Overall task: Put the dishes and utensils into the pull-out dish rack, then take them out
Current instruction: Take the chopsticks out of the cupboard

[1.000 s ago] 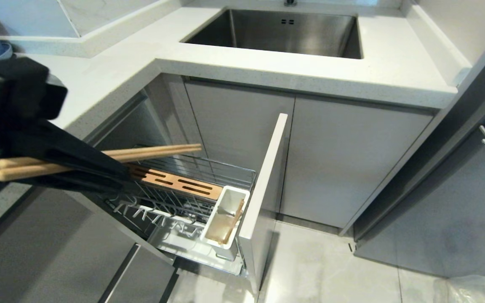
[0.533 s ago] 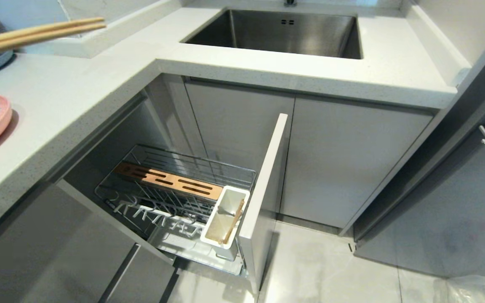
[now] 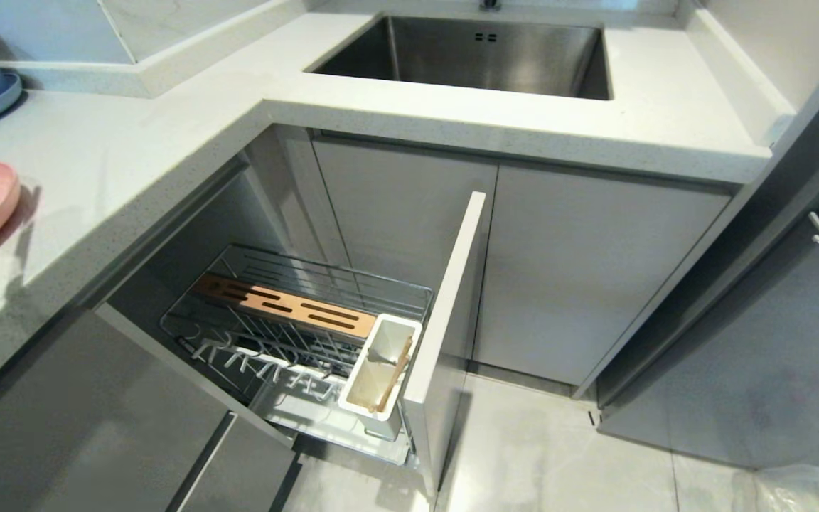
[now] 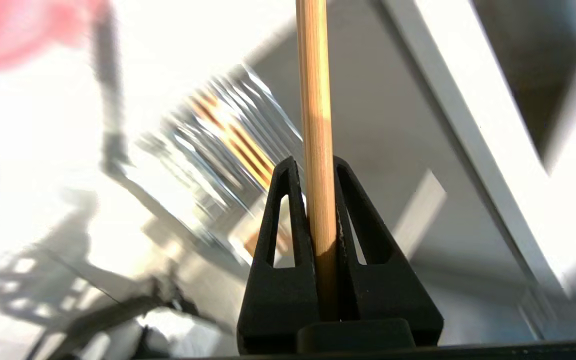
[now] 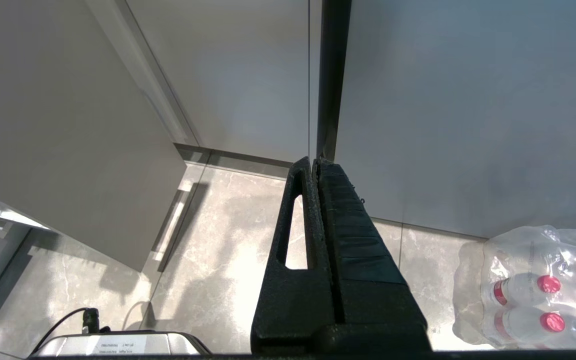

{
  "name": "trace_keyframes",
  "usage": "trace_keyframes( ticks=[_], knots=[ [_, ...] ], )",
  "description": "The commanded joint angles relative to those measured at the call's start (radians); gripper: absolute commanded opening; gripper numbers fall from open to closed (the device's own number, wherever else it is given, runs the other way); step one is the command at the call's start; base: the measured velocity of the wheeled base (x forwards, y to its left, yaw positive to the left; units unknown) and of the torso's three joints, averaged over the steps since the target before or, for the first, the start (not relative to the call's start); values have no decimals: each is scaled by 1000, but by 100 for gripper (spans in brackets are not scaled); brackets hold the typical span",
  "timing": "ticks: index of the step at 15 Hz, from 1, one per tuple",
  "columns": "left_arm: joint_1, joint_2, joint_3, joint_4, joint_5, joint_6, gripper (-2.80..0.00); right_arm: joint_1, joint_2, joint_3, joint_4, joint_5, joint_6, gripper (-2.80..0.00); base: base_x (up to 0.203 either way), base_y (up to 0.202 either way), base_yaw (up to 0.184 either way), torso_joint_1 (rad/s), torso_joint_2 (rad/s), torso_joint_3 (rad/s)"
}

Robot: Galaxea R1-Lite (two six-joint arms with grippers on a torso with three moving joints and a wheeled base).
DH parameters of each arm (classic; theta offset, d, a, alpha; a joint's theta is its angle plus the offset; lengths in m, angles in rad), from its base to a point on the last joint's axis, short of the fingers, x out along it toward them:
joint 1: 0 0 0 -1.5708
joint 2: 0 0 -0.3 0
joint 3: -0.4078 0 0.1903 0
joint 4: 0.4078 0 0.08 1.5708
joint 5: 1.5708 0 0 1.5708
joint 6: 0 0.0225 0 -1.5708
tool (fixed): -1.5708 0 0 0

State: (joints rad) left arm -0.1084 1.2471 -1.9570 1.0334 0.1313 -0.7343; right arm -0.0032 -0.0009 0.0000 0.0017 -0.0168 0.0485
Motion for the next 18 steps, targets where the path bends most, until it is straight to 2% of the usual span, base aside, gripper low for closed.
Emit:
trace_keyframes(
  ticks=[1, 4, 6, 8, 13, 18],
  knots=[
    [12, 69, -1, -1, 86, -25, -280, 0, 1, 2, 0, 0, 1, -280, 0, 0, 0, 0, 0, 0],
    [13, 162, -2, -30, 205, -118, -280, 0, 1, 2, 0, 0, 1, -280, 0, 0, 0, 0, 0, 0],
    [19, 212, -3, -47, 247, -179, -280, 0, 1, 2, 0, 0, 1, -280, 0, 0, 0, 0, 0, 0],
    [43, 248, -4, -91, 268, -183, -280, 0, 1, 2, 0, 0, 1, -280, 0, 0, 0, 0, 0, 0],
    [162, 319, -5, -233, 269, -138, -280, 0, 1, 2, 0, 0, 1, -280, 0, 0, 0, 0, 0, 0],
    [231, 350, -6, -242, 269, -133, -280, 0, 1, 2, 0, 0, 1, -280, 0, 0, 0, 0, 0, 0]
  ],
)
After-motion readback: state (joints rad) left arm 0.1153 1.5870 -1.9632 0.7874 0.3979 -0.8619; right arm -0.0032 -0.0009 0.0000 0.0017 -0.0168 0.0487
